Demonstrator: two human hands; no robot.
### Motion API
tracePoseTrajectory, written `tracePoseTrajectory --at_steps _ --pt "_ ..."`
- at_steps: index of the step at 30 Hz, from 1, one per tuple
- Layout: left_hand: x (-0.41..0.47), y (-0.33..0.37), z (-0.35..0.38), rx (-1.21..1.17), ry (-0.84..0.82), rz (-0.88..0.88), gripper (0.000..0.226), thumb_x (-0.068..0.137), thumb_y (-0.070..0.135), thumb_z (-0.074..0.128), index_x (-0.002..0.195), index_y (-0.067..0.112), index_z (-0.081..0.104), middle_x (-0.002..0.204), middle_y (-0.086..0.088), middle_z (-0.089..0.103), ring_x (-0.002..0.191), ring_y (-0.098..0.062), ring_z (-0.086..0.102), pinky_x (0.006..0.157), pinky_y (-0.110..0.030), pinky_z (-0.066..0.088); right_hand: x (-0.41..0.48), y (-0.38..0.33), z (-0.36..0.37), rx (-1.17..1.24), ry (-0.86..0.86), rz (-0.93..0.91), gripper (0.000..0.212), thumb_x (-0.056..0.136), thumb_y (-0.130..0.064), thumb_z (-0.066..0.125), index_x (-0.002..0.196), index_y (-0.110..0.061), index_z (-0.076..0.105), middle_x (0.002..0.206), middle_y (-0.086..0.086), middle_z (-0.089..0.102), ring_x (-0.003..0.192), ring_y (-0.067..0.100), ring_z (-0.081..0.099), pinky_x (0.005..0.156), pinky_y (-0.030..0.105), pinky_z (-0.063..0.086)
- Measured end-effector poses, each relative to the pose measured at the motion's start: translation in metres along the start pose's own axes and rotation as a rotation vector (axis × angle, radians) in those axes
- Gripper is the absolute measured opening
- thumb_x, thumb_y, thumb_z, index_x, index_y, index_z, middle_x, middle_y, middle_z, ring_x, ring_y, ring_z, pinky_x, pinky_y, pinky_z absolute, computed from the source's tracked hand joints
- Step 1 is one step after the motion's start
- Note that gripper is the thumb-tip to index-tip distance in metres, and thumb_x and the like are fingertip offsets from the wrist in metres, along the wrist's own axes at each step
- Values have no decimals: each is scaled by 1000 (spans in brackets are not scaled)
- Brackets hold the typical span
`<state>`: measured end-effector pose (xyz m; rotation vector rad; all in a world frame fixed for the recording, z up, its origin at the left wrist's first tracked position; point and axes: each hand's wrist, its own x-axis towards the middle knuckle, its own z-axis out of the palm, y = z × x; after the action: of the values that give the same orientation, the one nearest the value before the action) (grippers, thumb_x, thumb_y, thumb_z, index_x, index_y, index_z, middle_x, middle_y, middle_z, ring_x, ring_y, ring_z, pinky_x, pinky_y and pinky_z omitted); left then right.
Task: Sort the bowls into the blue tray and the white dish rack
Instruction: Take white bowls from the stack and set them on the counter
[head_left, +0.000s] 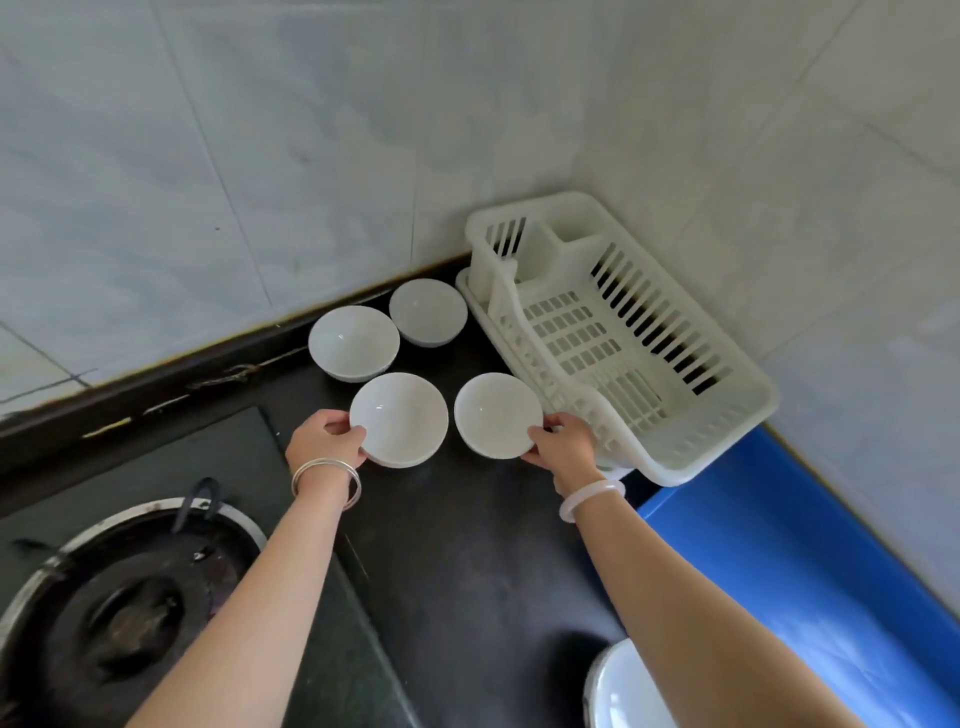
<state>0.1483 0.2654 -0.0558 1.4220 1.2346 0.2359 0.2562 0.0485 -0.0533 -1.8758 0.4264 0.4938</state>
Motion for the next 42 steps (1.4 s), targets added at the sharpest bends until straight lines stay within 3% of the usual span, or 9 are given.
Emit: tracePoseTrajectory --at_steps 6,10,13,19,23,28,32,37,42 --pt "10 -3 5 -16 -2 -58 24 76 -4 62 96 9 64 89 -5 63 82 -24 60 62 -29 54 13 -1 14 13 23 51 19 87 0 59 79 -17 54 87 2 56 88 26 63 54 26 58" --pt "13 -6 6 -60 10 -69 22 76 -5 62 92 11 62 88 -6 63 76 -22 60 57 -25 52 17 -2 20 25 21 46 18 87 -1 60 80 -18 54 88 2 56 89 25 61 56 26 58" --pt "14 -9 7 -97 15 -90 22 76 -5 62 94 9 63 92 -9 65 79 -23 61 62 -28 54 19 -2 22 50 10 66 13 87 -3 61 94 -13 56 99 6 57 91 24 61 55 24 58" --pt "4 -18 8 -213 -36 -157 28 85 5 59 112 12 57 113 -11 62 99 -30 63 75 -37 56 14 2 18 155 -101 126 28 92 -15 59 119 -14 53 116 13 61 90 23 67 66 29 59" --pt "-11 -25 7 -357 -110 -271 34 89 12 56 123 17 52 112 -5 54 89 -29 65 67 -32 54 6 14 18 436 -217 202 41 96 -13 53 136 -19 47 128 11 55 101 28 64 78 36 57" --pt "-21 -20 14 -564 -107 -355 36 89 2 51 122 16 53 119 -8 54 104 -37 62 72 -33 53 5 15 25 542 -208 170 42 96 -8 51 137 -14 48 130 9 56 112 30 59 80 35 57" --pt "-20 -16 18 -527 -79 -366 37 89 0 50 122 14 51 130 -14 52 109 -40 59 69 -33 54 8 6 31 553 -206 196 43 96 -8 51 139 -13 46 134 10 54 110 29 59 82 36 56" --pt "-19 -14 19 -489 -62 -399 38 89 2 52 125 15 51 131 -15 52 108 -38 60 72 -36 56 14 -7 41 557 -211 195 43 96 -7 50 139 -12 46 135 13 53 113 30 57 81 36 56" --pt "-18 -13 20 -479 -63 -390 38 88 2 53 124 14 52 132 -16 51 109 -39 59 77 -40 56 19 -13 47 541 -204 199 43 96 -8 50 139 -14 46 136 12 52 104 26 58 82 36 56"
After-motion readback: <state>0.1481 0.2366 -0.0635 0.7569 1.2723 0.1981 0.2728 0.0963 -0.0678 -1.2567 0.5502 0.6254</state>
